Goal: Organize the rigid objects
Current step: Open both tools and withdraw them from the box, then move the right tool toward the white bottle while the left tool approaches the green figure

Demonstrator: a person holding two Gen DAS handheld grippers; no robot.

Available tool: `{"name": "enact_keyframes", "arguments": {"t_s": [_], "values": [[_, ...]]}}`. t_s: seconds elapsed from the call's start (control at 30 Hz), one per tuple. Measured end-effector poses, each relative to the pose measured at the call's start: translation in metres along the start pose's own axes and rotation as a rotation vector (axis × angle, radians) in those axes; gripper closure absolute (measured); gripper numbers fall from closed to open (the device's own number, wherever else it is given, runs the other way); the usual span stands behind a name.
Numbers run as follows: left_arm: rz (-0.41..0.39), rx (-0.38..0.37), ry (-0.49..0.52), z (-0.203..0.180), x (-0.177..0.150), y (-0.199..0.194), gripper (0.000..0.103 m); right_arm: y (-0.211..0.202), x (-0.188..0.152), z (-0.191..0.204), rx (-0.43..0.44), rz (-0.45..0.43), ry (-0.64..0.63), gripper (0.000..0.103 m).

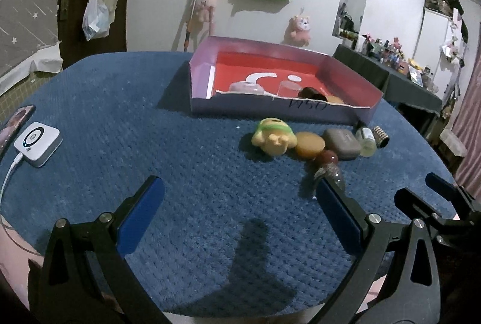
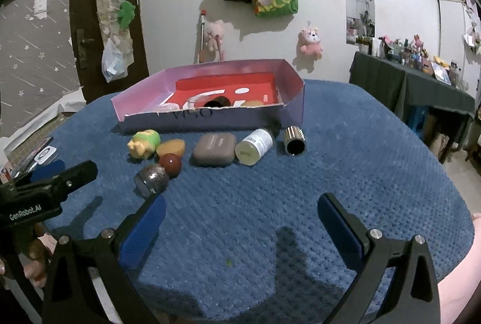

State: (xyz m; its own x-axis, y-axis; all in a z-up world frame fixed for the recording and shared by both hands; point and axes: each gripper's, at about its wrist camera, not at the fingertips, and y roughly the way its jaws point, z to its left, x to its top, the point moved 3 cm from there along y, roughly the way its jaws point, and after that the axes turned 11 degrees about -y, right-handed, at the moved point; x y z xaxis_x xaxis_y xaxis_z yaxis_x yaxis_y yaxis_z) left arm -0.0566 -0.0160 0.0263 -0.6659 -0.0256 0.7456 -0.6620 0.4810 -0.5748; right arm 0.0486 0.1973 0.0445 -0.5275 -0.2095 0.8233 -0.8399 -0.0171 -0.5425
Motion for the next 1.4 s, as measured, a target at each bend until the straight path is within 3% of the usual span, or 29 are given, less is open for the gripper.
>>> {"name": "enact_keyframes", "arguments": {"t_s": [0.3,0.83,1.4], "values": [[-0.002,0.028,-0.015,0.001,0.003,0.005,0.0,0.007,-0.001,-0.001,0.012,0.021,0.007,0.0],[0.034,0.006,-0.001,-0.009,0.029,0.026,0.0,0.023,0.019,-0.012,0.012,0.044,0.018,0.0],[0.188,0.025,0.056,-0.024,0.054,0.081,0.0,0.067,0.057,-0.037,0.064,0.122,0.083,0.008]]}}
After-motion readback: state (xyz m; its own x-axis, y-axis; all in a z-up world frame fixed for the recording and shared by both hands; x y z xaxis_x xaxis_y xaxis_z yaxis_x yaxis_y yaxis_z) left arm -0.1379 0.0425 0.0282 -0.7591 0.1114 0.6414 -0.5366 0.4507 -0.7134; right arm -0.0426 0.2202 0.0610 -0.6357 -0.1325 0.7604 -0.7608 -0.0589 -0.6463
